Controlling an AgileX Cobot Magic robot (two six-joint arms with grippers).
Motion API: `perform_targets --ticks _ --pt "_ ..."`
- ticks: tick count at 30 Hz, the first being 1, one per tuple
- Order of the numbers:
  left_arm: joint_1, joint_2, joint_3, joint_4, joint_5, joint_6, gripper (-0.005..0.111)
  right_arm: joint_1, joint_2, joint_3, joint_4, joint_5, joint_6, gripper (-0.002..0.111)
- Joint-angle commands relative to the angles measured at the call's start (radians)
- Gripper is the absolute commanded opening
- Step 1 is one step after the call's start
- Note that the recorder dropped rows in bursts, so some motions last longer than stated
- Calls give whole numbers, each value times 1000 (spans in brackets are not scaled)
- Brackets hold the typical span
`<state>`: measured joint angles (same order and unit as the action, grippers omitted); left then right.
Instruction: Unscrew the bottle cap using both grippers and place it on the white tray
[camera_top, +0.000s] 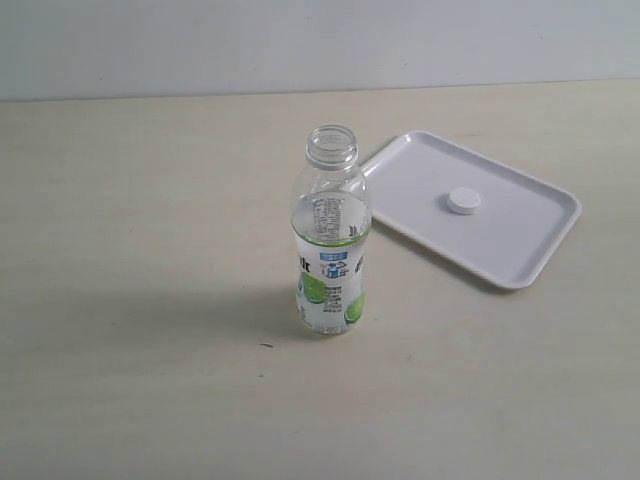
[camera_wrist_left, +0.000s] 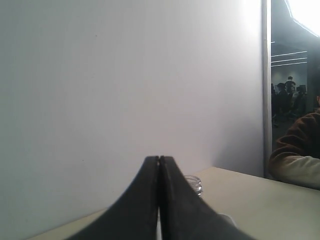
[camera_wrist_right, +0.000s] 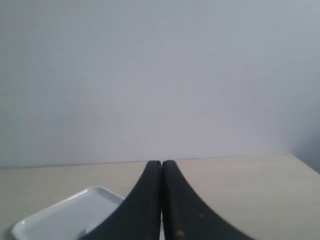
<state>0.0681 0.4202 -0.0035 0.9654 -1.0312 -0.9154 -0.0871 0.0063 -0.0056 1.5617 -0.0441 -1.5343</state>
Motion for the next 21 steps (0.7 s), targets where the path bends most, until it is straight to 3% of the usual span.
perform_targets --ticks 1,5,9,12,21 --pt "3 -6 3 -8 5 -5 0 -6 -6 6 -453 11 461 0" --pt "3 -6 3 -8 5 -5 0 -6 -6 6 -1202 12 1155 0" --pt "3 -6 3 -8 5 -5 0 -6 -6 6 -1629 44 1629 0" --pt "3 -6 3 -8 5 -5 0 -6 -6 6 -1693 125 1717 0" --pt "3 -6 3 -8 5 -5 0 -6 -6 6 -1685 109 1633 0"
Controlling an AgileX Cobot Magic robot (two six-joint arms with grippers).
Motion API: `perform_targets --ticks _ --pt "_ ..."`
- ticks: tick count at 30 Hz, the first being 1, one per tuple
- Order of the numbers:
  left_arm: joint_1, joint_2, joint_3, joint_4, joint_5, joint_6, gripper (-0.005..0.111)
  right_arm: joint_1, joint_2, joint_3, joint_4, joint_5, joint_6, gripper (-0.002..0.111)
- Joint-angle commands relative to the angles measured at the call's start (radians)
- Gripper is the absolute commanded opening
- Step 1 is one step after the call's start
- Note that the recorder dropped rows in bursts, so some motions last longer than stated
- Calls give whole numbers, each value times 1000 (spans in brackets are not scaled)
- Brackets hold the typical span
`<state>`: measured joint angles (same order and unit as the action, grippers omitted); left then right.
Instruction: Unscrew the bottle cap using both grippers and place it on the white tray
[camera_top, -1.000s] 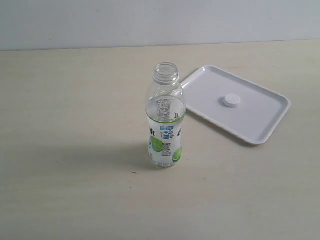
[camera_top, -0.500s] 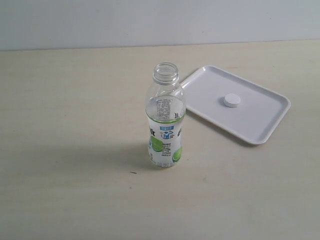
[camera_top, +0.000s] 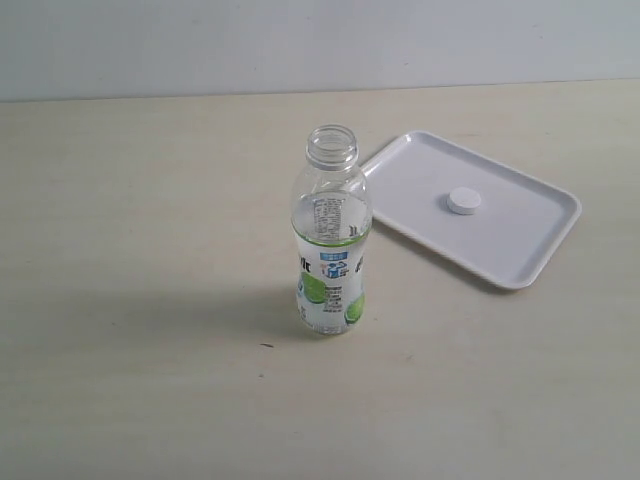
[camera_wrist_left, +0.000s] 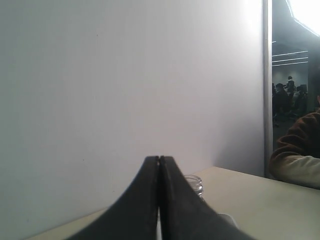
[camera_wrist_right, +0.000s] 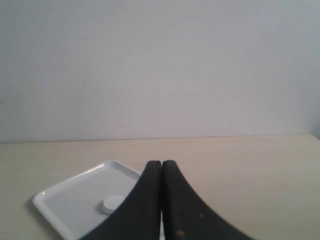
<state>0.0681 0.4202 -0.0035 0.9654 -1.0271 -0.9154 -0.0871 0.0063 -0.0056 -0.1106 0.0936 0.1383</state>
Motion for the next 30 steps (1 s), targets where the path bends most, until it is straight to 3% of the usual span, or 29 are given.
perform_targets --ticks 1,5,30 --pt "3 -6 3 -8 1 -5 0 -6 -6 6 5 -31 -40 0" --pt "3 -6 3 -8 1 -5 0 -6 -6 6 78 -31 -20 0" --pt "-14 -18 3 -13 25 -17 0 -6 -6 6 78 -31 -20 0"
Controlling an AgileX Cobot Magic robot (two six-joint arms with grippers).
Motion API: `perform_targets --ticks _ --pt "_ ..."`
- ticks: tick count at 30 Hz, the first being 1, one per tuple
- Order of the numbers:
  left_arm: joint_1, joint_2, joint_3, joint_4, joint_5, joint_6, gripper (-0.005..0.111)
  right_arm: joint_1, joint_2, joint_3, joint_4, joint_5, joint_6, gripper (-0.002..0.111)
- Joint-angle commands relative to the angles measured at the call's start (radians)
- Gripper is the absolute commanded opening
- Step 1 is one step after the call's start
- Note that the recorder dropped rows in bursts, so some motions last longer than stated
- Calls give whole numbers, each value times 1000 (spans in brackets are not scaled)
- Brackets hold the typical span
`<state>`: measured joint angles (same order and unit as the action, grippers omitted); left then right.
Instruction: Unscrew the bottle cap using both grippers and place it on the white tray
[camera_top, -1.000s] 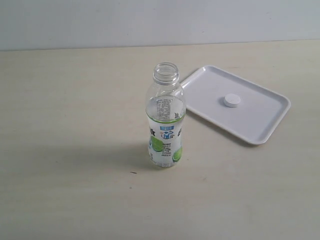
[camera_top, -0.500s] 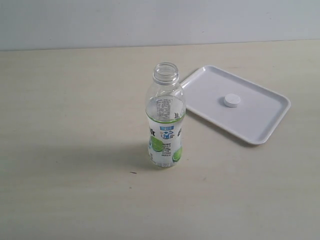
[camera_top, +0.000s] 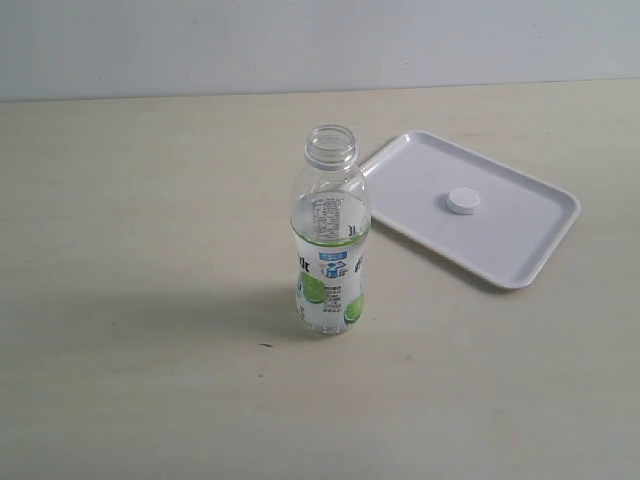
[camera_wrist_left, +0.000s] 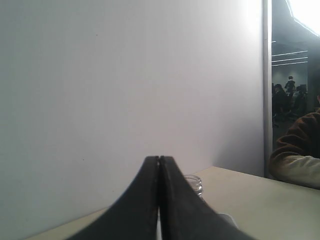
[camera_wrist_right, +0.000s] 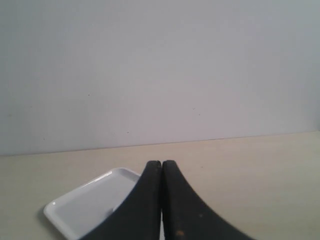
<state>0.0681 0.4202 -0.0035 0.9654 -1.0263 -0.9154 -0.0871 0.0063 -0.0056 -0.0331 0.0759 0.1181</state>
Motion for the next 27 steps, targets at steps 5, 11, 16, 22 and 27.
perform_targets --ticks 5,11,16,22,27 --pt "-49 -175 3 -43 543 -191 0 -6 -6 6 1 -13 -2 0" --pt "-78 -391 3 12 891 -348 0 -6 -6 6 1 -13 -2 0" --pt "-105 -420 3 15 927 -348 0 -6 -6 6 1 -13 0 0" --pt "-105 -420 3 15 888 -370 0 -6 -6 6 1 -13 0 0" --pt "-105 -420 3 -47 846 -384 0 -6 -6 6 1 -13 0 0"
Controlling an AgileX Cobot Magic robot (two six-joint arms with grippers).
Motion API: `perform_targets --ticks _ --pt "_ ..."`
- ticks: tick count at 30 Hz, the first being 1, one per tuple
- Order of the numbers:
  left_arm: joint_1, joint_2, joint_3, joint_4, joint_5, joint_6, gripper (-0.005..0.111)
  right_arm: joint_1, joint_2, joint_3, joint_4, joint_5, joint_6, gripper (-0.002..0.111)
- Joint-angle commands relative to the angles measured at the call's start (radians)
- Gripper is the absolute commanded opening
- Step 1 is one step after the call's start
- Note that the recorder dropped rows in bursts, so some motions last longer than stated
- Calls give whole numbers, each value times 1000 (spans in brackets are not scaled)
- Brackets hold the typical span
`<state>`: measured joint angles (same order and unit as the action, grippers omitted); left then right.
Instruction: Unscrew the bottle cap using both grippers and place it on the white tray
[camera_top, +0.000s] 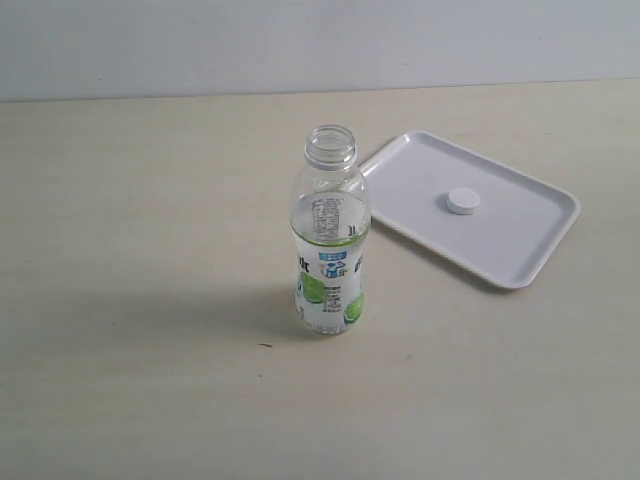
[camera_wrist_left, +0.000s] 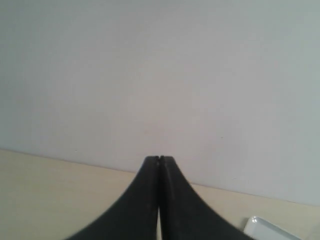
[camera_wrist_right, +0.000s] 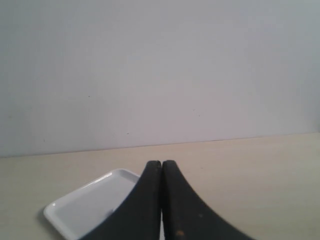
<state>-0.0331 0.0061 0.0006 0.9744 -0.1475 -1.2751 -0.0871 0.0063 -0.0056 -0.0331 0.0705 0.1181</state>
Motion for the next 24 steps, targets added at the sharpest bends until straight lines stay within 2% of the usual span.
perform_targets --ticks 1,6,8,10,12,16,18,21,24 --pt "-4 -6 -1 -82 -36 -42 0 -6 -6 6 1 -8 0 0" --pt "-5 -6 -1 -158 -51 -123 0 -6 -6 6 1 -8 0 0" --pt "-5 -6 -1 -182 -62 -88 0 -6 -6 6 1 -8 0 0" --pt "-5 -6 -1 -281 -38 47 0 -6 -6 6 1 -8 0 0" --pt "-5 -6 -1 -430 15 260 0 -6 -6 6 1 -8 0 0" --pt "-5 -6 -1 -896 133 861 0 -6 -6 6 1 -8 0 0" --pt "-5 -6 -1 -1023 169 1093 0 -6 -6 6 1 -8 0 0" --pt "-5 -6 -1 -1034 196 1198 0 -6 -6 6 1 -8 0 0" --pt "-5 -6 -1 -1006 205 1198 0 -6 -6 6 1 -8 0 0"
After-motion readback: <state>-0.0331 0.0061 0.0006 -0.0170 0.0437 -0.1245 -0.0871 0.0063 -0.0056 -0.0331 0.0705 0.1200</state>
